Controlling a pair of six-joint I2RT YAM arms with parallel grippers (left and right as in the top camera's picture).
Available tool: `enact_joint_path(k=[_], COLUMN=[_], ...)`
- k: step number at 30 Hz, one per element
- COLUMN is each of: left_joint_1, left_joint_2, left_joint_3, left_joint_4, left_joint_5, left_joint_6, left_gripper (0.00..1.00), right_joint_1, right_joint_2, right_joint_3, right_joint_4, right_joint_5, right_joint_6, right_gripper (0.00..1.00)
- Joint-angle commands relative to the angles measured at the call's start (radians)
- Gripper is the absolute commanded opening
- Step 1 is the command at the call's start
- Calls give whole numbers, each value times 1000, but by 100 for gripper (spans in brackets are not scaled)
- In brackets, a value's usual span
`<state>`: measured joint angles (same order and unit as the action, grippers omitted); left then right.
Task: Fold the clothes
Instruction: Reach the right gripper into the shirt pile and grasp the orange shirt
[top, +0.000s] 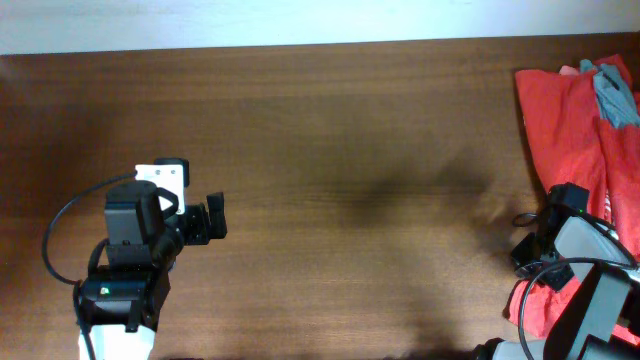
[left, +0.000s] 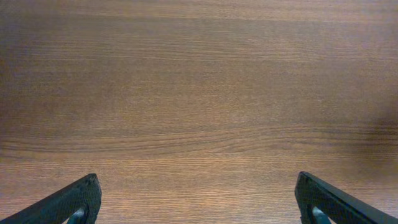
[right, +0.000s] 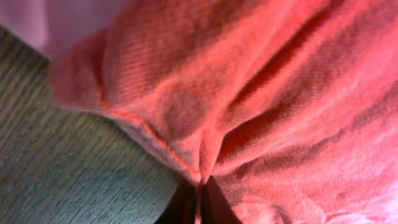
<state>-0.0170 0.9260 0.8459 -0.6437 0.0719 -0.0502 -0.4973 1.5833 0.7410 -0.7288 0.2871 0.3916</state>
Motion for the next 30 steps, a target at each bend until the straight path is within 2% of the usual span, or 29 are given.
enact_joint_path(k=[1,5,8,13,17,20,24,27,30], left_joint_1=[5,5,5,5,5,5,5,5,5], left_joint_2=[2,2,2,2,2,2,2,2,2], left_joint_3=[23,23,23,23,23,23,23,23,23], left_joint_4=[1,4,12,41,45,45,46,53,60], left_joint_5=[10,10,10,10,10,10,10,10,10], left_joint_6=[-10,-10,-10,-10,-10,-10,-10,-10,-10], left_gripper=[99,99,99,99,99,99,99,99,99], right_joint_1=[-11,-11,7,116,300,521,750,901,974], right_joint_2=[27,25,10,-88,-216,-275,-254,-182,-108], right_joint_3=[-27,-18,11,100,188,245,264,264,264], right_joint_4=[-3,-4,-21,-109,-156,-130,-31,118,229], right_joint_5=[13,-40,-148,-265,-349,-410,-410,-407,-408], right_joint_6=[10,2,-76,-126,-126,-125,-80,-42,-42], right_gripper=[4,4,4,4,4,4,4,5,5])
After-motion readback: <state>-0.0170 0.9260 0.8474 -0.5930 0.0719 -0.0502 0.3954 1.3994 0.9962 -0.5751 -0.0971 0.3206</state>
